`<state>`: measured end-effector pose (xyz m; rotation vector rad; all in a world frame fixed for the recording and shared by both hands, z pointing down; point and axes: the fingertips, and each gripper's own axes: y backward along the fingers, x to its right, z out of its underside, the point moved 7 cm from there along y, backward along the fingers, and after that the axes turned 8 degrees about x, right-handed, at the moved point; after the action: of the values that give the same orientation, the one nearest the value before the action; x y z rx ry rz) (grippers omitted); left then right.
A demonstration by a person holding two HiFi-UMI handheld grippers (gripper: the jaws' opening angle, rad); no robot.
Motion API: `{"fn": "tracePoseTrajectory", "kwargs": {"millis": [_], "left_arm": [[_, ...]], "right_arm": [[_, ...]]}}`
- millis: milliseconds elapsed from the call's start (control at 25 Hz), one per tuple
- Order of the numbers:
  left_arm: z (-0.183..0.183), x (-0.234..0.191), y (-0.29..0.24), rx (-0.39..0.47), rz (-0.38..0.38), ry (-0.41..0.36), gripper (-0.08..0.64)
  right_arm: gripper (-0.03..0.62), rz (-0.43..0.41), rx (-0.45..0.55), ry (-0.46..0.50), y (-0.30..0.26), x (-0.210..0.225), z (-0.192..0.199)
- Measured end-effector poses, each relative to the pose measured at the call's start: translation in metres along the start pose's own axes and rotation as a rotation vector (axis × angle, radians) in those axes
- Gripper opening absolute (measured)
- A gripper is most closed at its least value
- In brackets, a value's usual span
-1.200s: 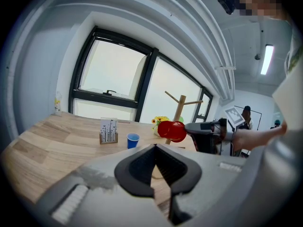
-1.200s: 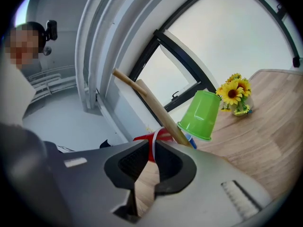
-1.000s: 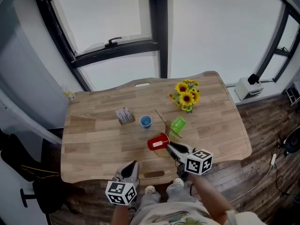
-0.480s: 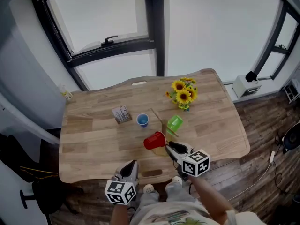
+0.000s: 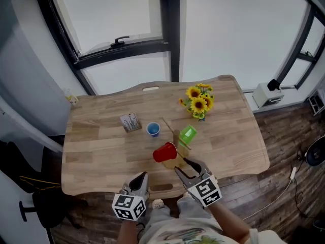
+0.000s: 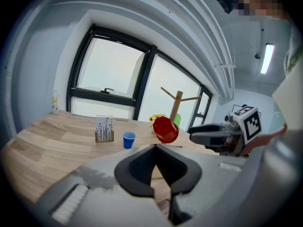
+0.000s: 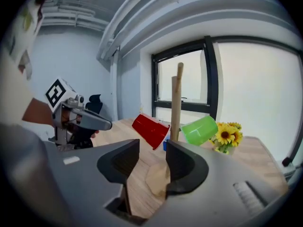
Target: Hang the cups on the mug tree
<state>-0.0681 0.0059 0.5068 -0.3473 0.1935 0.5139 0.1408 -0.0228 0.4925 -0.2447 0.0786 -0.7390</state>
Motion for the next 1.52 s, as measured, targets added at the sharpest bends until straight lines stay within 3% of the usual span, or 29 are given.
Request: {"fn": "tracePoseTrajectory", "kwargs": {"millis": [360, 720, 1040, 1320, 1520], "left_arm": [[0.002, 0.015, -0.011, 0.049, -0.066, 0.018, 0.0], [0.016, 0.002, -0.001, 0.056, -0.12, 0.04, 0.0], [-0.001, -0.063, 0.001, 0.028, -0.053, 0.009, 0.001], [-0.021, -0.123, 0.006, -0.001, 0.032, -0.021, 0.001], [-0.037, -0.156, 0.001, 0.001, 0.093, -0.04, 0.001]], "right_arm": [[0.172, -0.114, 0.014, 0.23, 0.012, -0.025, -0.012], [0.172, -0.192, 0.003, 0.296, 0.007, -0.046, -0.002], [0.172, -0.09, 0.028, 0.317, -0.04, -0.092, -0.02], [0.172, 0.063, -0.054, 0.318, -0.101, -0.122, -0.027], [0.172, 0.165, -0.098, 0.262, -0.143, -0.124, -0.025]]}}
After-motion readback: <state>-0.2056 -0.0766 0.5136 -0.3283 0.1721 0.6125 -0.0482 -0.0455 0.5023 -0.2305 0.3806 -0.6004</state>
